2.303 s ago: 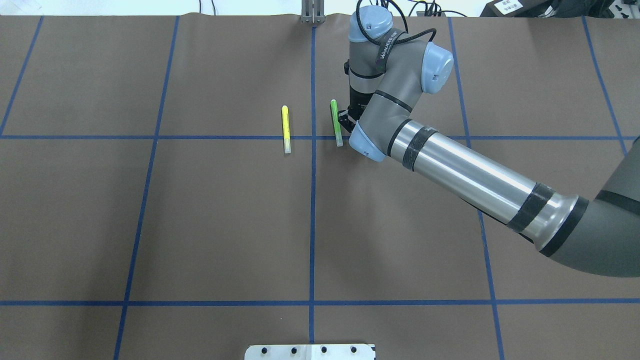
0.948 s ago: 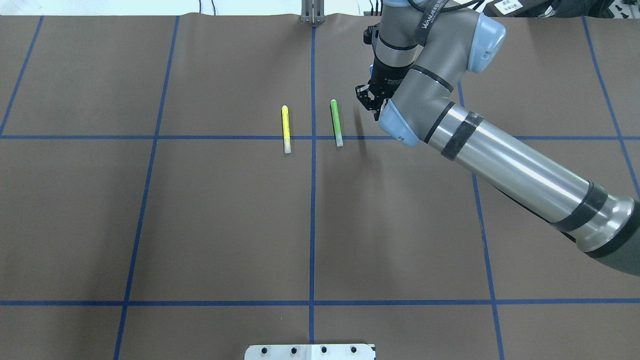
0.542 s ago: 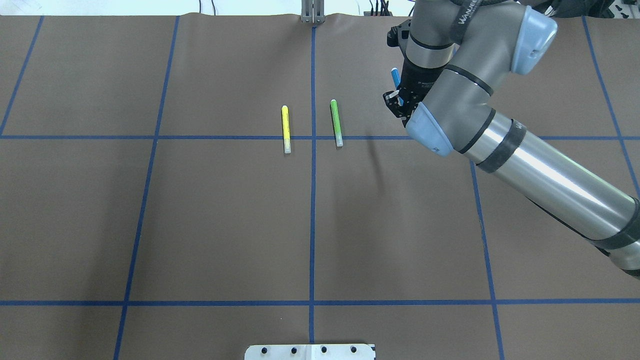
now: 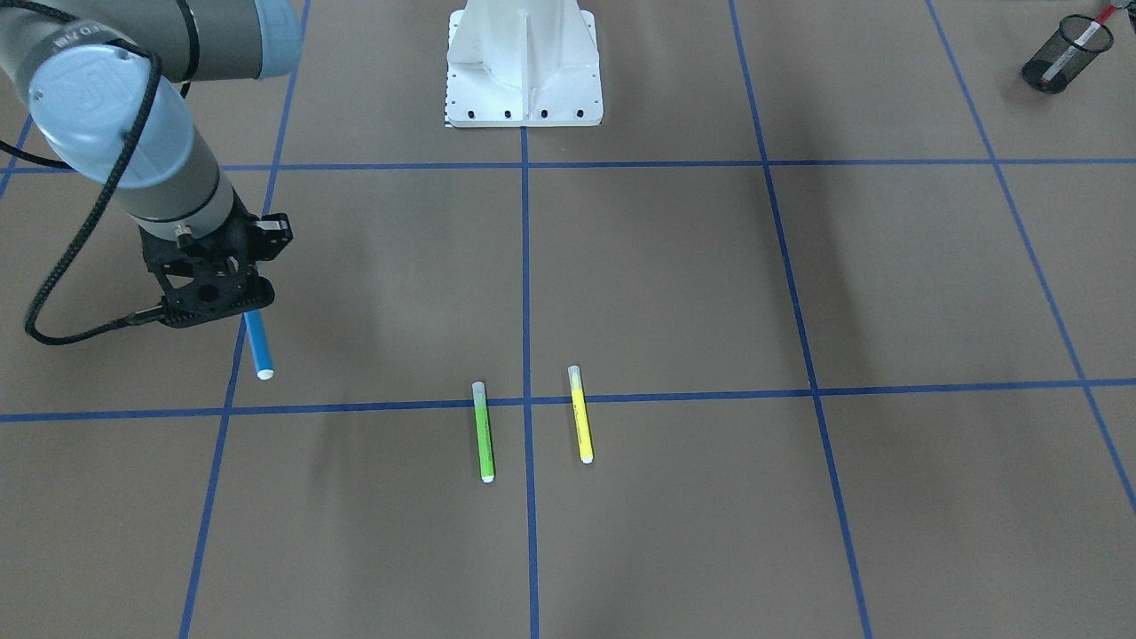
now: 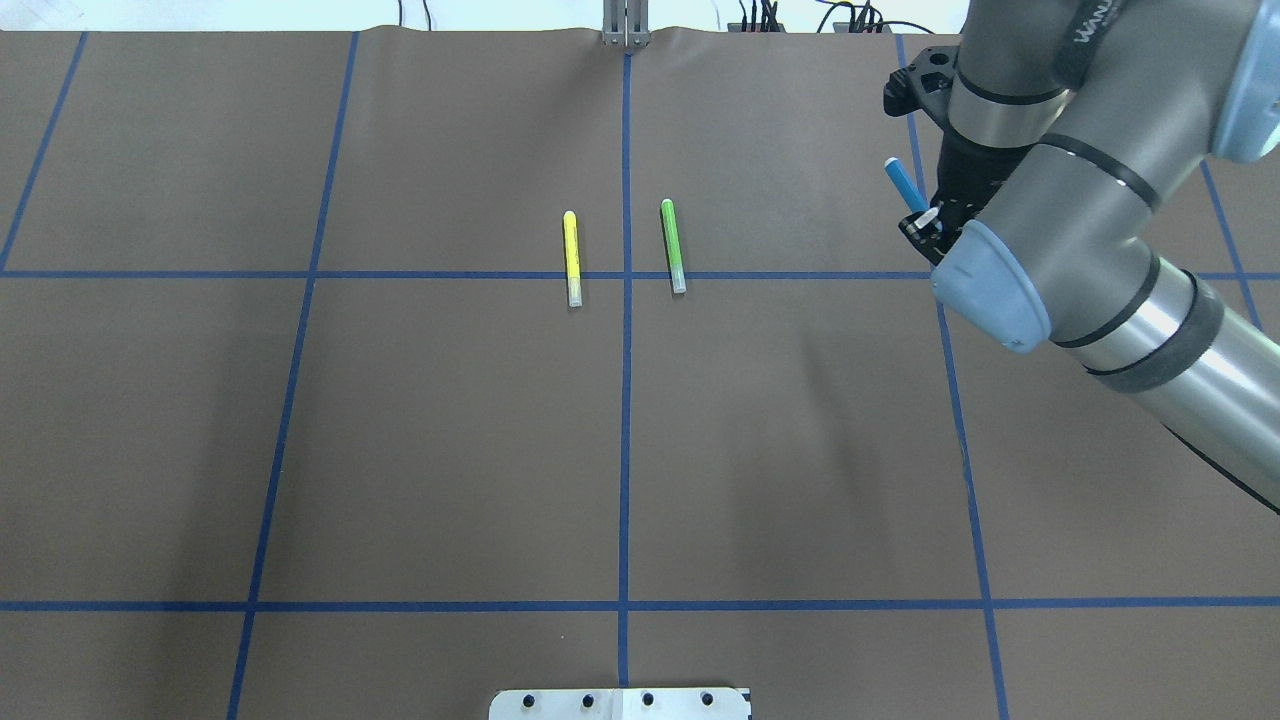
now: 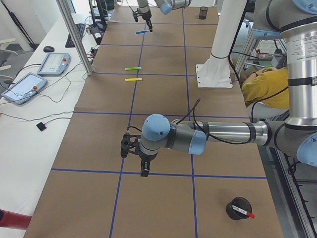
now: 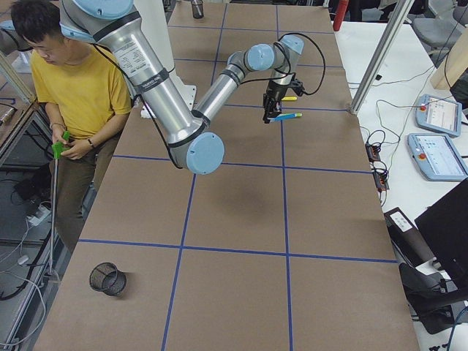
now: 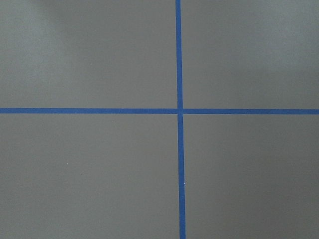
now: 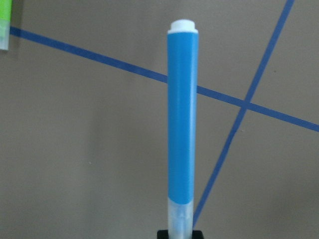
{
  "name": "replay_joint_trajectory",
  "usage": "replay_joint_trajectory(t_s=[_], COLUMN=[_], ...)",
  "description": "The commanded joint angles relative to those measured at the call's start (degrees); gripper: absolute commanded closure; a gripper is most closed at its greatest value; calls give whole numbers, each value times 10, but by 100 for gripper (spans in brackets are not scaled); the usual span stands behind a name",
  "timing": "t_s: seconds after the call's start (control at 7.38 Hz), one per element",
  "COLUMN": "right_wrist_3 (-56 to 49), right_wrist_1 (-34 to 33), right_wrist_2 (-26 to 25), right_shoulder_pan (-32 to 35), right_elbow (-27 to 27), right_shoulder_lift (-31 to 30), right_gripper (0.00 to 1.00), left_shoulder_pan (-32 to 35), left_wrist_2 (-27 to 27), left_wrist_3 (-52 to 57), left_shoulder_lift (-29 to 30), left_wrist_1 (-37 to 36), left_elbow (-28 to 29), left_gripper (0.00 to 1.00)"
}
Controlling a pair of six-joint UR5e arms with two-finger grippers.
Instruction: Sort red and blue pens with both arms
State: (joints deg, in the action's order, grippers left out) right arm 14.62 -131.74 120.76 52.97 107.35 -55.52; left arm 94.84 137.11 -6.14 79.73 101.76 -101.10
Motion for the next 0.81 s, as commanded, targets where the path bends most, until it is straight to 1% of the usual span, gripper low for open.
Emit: replay_joint_trajectory(t_s=[0.0, 0.27, 0.41, 0.68], right_wrist_3=[-73, -129, -143, -192], right_wrist_1=[-83, -85, -84, -80], right_wrist_2=[-53, -70, -93, -107], right_shoulder_pan=[9, 13, 13, 15], right_elbow=[86, 147, 180, 242], right_shoulder_lift=[-61, -142, -187, -269], right_gripper=[100, 100, 100, 100], left_shoulder_pan=[-1, -1, -1, -1], left_wrist_2=[0, 0, 0, 0], left_wrist_3=[0, 1, 1, 1], left_shoulder_lift=[0, 0, 0, 0], left_wrist_1=[0, 1, 1, 1], left_elbow=[4, 12, 12, 12], left_gripper=[0, 0, 0, 0])
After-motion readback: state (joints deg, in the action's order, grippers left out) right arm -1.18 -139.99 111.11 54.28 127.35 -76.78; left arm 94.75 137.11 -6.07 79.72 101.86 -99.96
